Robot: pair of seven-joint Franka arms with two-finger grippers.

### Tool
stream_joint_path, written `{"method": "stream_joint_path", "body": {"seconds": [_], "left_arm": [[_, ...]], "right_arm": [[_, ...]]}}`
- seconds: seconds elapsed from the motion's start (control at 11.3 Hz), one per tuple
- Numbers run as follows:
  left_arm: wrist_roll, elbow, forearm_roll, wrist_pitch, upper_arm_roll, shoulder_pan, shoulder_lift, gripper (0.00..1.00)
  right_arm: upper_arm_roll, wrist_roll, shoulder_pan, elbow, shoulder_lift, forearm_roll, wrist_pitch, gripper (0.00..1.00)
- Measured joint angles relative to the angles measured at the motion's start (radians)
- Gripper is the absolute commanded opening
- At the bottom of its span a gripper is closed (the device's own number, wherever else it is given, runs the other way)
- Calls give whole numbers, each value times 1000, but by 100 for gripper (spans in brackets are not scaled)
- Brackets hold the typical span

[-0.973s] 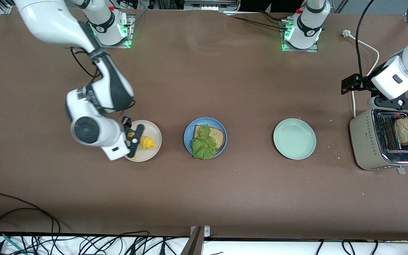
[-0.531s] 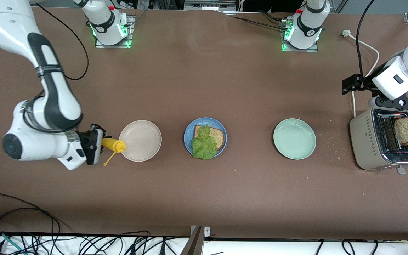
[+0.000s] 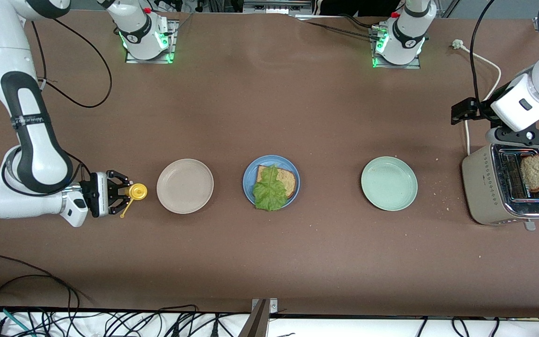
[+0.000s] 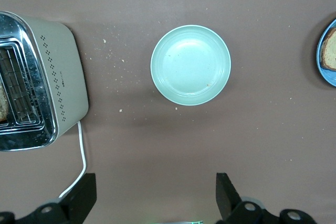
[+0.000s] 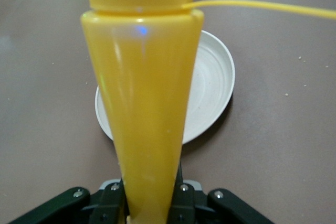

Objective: Make sandwich in blue plate with both arms

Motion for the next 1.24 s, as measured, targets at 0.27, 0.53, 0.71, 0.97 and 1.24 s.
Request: {"method": "stream_joint_path", "body": {"seconds": [0.27,0.53,0.71,0.97,1.24], "left_arm": [[0,0,0,0,4,3,5,100],[0,10,1,1,15,16,26,100],[4,31,18,1,22,67,56,100],[145,84,52,9,28,167,134,100],[298,161,53,61,30,295,271,100]], "right_arm": [[1,-193,-60,4,95,93,6,0],[45,-293,-104,50,191,136,10,0],[73,-298,-118,77,222,141,8,11],[77,-298,-123,100,236,177,9,100],[77,-303,-142,102,254,223,9,100]]}}
